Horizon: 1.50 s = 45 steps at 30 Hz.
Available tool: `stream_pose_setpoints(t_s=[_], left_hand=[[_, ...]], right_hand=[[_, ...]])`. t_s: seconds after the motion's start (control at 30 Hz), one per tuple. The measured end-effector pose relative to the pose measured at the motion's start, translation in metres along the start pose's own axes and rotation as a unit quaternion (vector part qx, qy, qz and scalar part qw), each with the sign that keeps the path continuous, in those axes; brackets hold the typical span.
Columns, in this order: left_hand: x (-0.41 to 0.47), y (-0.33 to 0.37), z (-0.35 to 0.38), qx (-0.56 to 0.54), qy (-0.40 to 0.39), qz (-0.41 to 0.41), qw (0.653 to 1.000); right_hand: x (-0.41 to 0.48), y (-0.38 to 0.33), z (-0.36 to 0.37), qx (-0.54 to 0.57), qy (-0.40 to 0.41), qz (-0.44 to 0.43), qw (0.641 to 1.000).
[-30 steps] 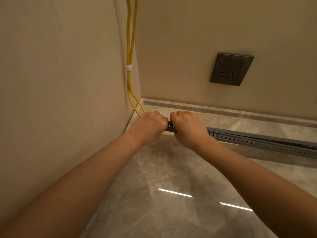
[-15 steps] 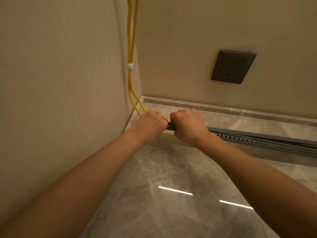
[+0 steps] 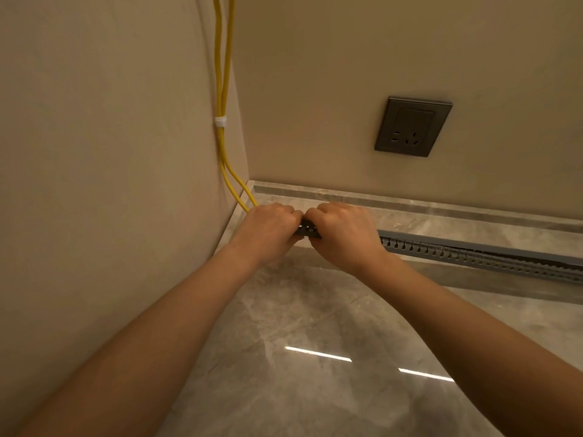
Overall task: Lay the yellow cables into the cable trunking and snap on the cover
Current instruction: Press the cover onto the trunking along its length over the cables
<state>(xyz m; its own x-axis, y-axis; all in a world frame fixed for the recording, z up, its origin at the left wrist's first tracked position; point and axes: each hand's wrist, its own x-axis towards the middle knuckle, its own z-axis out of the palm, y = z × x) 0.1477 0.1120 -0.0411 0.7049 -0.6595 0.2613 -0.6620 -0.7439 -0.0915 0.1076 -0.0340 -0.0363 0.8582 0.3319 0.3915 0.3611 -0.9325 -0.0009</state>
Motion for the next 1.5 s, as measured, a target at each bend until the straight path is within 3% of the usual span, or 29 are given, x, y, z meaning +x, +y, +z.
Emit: stream_pose_setpoints(t_s=[0.17,0.47,0.93,1.23,1.5], left_hand=[[-0.003,-0.007,0.004,0.005,-0.006,0.008,1.0],[-0.004,-0.006,0.012,-0.002,-0.02,-0.031,0.999],[0.006,0.031,0.017,-0.035,0.04,0.059,0.997],[0.001,0.021,0.024,-0.051,0.021,0.019,0.998],[0.001,0.026,0.031,-0.102,0.015,-0.043,0.994]], right_hand=[[-0.021,0.03,-0.002,-0.008,-0.044,0.013,0.999],[-0.044,0.049,-0.004,-0.03,-0.027,0.055,0.998],[-0.036,0.039,0.005,-0.019,0.01,0.027,0.999],[-0.043,0.051,0.011,-0.053,-0.027,0.042,0.997],[-0.041,0.046,0.011,-0.042,0.002,0.075,0.996]])
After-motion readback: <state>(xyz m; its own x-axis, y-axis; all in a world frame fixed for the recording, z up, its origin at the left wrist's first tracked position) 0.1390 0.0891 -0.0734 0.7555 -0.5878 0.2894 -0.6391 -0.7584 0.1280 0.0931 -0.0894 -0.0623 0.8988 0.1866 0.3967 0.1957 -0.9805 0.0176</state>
